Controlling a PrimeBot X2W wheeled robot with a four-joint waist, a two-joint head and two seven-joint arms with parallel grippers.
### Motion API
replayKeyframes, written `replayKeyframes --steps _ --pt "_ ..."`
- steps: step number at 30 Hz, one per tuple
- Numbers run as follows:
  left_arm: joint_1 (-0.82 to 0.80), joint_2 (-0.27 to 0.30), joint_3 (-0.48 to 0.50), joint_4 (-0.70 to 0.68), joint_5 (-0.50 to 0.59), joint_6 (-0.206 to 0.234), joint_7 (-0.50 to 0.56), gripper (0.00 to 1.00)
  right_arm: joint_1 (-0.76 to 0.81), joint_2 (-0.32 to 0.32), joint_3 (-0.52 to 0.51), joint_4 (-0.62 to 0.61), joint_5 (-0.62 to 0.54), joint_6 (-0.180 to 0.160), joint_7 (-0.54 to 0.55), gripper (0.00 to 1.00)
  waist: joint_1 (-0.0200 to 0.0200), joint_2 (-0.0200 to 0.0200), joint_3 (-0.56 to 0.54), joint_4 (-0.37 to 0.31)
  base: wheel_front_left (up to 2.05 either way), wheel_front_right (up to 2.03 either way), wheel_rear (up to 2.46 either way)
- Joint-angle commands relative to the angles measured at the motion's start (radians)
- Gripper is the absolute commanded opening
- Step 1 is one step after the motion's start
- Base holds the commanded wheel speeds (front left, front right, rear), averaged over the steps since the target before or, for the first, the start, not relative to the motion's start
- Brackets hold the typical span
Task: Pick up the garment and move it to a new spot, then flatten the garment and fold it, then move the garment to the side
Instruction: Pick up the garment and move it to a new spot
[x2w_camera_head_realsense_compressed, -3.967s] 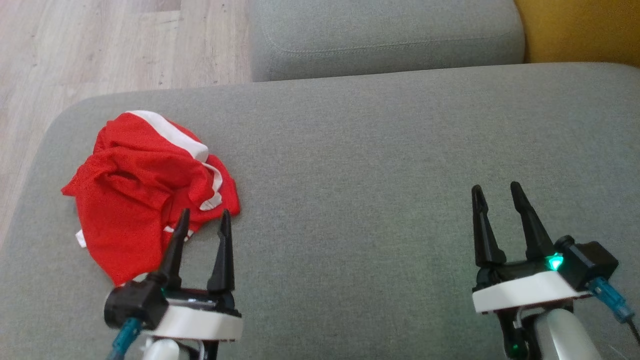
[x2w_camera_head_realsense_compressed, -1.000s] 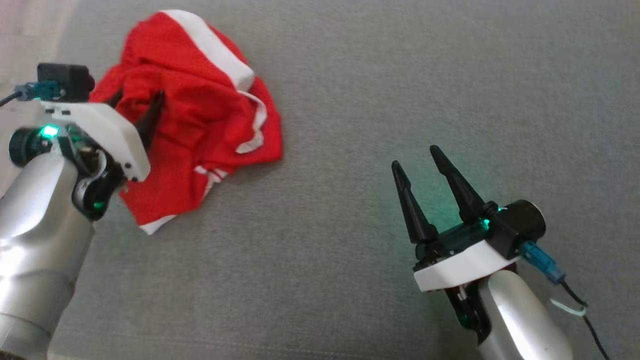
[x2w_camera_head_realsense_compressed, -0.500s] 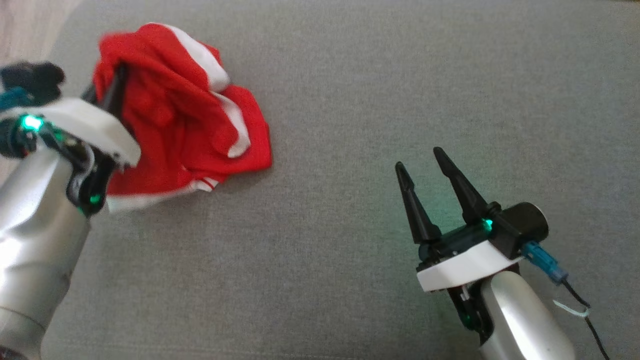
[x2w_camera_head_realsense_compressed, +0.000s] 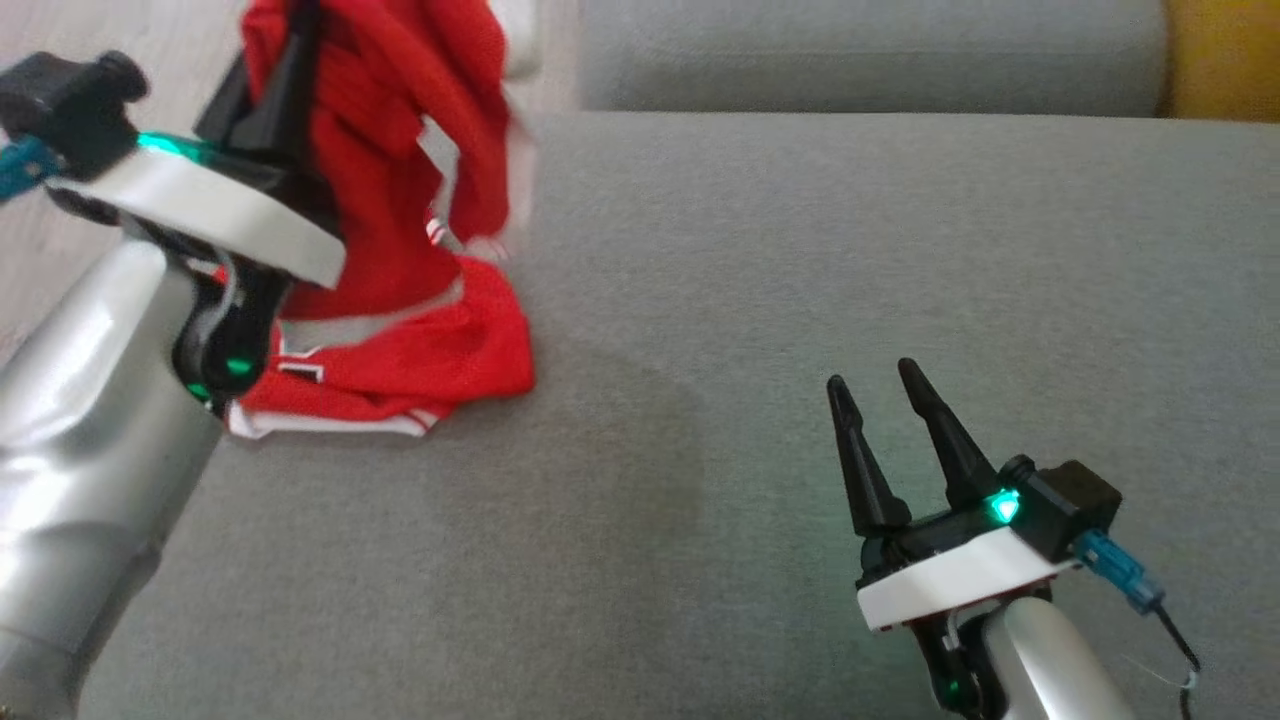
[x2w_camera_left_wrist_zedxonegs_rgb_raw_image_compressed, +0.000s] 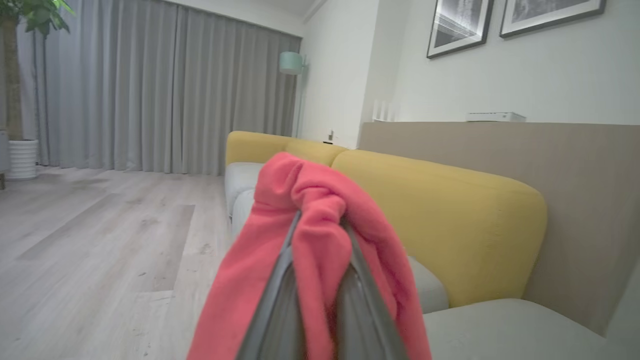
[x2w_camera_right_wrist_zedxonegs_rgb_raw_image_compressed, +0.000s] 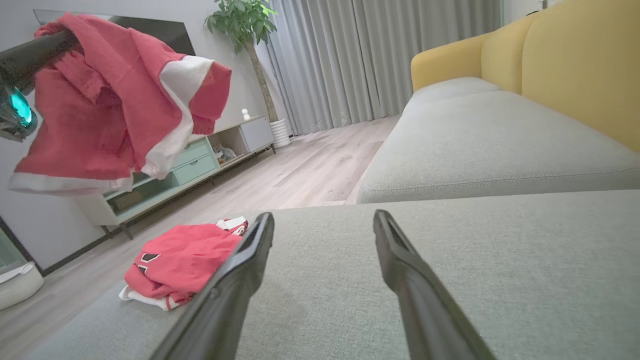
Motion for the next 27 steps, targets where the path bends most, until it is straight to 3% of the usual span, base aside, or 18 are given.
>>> replayKeyframes --steps 1,13,20,24,25,27 --pt "-0.029 0.044 0.023 -0.045 -0.003 0.007 0.013 0.0 -0.018 -0.001 0.022 -0.033 0.008 -0.001 -0.011 1.0 0.0004 0.0 -0.016 -0.029 0.0 0.0 0.0" --pt "0.036 -0.008 -0.083 -0.227 0.016 0.048 0.104 0.0 -0.035 -0.001 0.015 -0.071 0.036 -0.001 -0.011 1.0 0.0004 0.0 0.034 -0.222 0.0 0.0 0.0" --pt "-0.004 -0.067 -0.148 -0.224 0.084 0.054 0.113 0.0 -0.068 -0.001 -0.004 -0.121 0.057 -0.001 -0.011 1.0 0.0004 0.0 0.127 -0.388 0.0 0.0 0.0" --pt "-0.024 -0.089 -0.186 -0.143 0.136 0.047 0.091 0.0 -0.058 -0.001 -0.021 -0.147 0.075 -0.001 -0.011 1.0 0.0004 0.0 0.167 -0.456 0.0 0.0 0.0" --pt "-0.022 -0.092 -0.194 -0.116 0.147 0.045 0.083 0.22 -0.057 -0.001 -0.021 -0.152 0.077 -0.001 -0.011 1.0 0.0004 0.0 0.175 -0.468 0.0 0.0 0.0" --pt "-0.008 -0.101 -0.212 -0.06 0.153 0.039 0.073 1.0 -0.054 -0.001 -0.022 -0.16 0.08 -0.001 -0.011 1.0 0.0004 0.0 0.186 -0.483 0.0 0.0 0.0"
